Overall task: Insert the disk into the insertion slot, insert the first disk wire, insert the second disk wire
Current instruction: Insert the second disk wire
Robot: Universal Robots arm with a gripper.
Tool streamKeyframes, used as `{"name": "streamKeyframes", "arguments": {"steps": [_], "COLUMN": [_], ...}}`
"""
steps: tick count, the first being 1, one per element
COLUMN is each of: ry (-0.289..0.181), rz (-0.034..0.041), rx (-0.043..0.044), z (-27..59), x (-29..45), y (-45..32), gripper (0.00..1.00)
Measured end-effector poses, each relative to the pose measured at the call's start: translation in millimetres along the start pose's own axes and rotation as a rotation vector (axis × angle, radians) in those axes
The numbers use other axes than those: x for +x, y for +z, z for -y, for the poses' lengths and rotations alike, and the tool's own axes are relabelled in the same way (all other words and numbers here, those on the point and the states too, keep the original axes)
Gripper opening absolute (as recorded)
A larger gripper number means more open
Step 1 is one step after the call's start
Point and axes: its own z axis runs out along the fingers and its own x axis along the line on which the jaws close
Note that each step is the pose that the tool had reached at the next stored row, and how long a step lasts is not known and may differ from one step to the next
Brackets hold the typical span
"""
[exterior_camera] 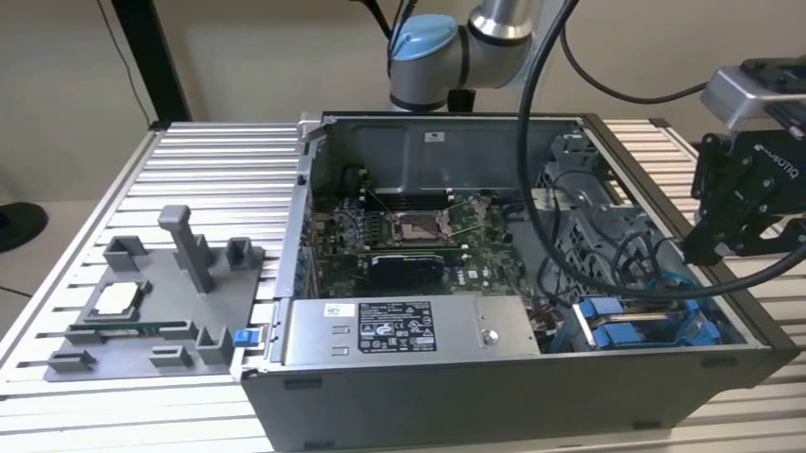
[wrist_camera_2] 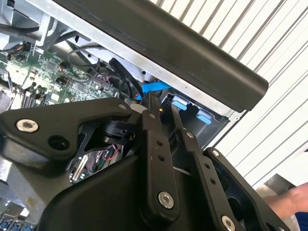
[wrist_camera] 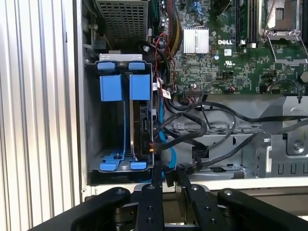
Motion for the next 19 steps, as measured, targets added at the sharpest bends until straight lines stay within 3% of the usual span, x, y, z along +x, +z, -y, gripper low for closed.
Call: {"name": "streamKeyframes", "arguments": {"steps": [3, 4, 7, 15, 19], "ry": [0.000, 0.000, 0.000, -0.001, -0.001], "rz": [0.0015, 0.0032, 0.0152, 0.0200, 0.0203], "rx": [-0.0002, -0.0002, -0.0008, -0.0010, -0.0009], "z": [0.0, 0.0, 0.1, -0.1, -3.1], "x": [-0.1, -0.1, -0.2, -0.1, -0.6], "y": [0.3, 0.3, 0.3, -0.6, -8.7], "gripper": [1.00, 0.00, 0.00, 0.00, 0.00]}}
